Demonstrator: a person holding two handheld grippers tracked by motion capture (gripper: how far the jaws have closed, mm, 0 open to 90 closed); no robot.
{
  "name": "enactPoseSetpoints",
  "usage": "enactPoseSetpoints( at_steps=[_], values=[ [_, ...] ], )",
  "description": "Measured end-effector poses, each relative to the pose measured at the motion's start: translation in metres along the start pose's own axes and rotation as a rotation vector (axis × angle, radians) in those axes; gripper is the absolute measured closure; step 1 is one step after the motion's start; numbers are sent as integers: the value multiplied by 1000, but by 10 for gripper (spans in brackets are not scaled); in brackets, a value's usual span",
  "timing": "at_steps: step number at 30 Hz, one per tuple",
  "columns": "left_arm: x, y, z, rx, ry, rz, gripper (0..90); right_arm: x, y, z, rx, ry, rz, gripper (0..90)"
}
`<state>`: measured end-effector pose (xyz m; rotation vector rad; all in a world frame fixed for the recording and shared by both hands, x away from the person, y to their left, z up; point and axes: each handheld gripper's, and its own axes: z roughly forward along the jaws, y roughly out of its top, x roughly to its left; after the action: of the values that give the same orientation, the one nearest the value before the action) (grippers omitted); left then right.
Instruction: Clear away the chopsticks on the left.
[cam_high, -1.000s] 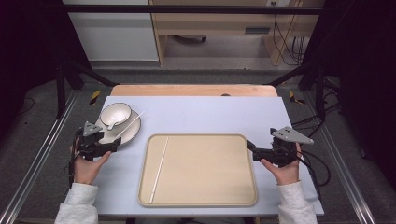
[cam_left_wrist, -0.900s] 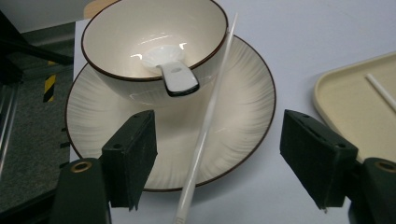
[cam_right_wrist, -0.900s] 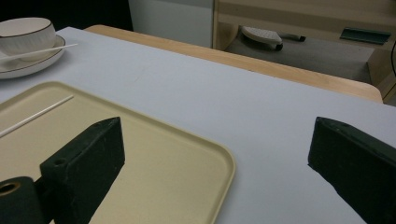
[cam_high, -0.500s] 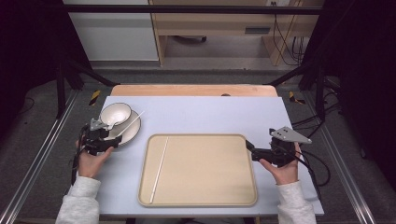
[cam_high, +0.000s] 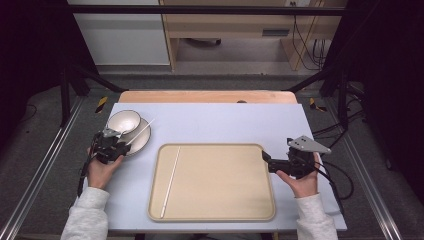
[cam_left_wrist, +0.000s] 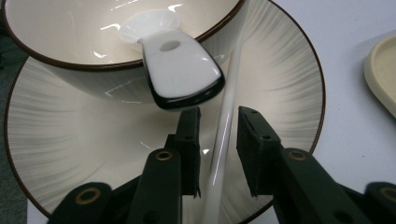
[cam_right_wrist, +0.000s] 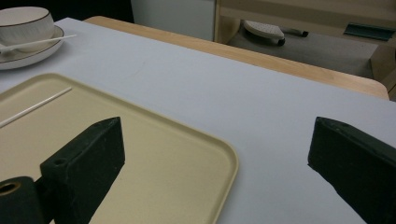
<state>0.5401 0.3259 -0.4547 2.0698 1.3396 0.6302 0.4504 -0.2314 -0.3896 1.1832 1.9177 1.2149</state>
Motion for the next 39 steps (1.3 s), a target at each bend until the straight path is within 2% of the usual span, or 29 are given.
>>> enactPoseSetpoints(
  at_steps=[7, 12, 21, 31, 39],
  values=[
    [1, 0, 1, 7, -19, 1, 790, 0, 0, 1, 3, 3, 0, 43],
    [-1, 1, 2, 16, -42, 18, 821, 1, 0, 1, 6, 6, -3, 43],
    [-5, 2, 1, 30, -40, 32, 841, 1, -1, 2, 9, 5, -5, 43],
    [-16, 9, -11, -17, -25, 33, 844, 0, 0, 0, 6, 4, 1, 43],
    [-34, 14, -25, -49, -20, 45, 844, -2, 1, -3, -5, -2, 3, 41]
  ],
)
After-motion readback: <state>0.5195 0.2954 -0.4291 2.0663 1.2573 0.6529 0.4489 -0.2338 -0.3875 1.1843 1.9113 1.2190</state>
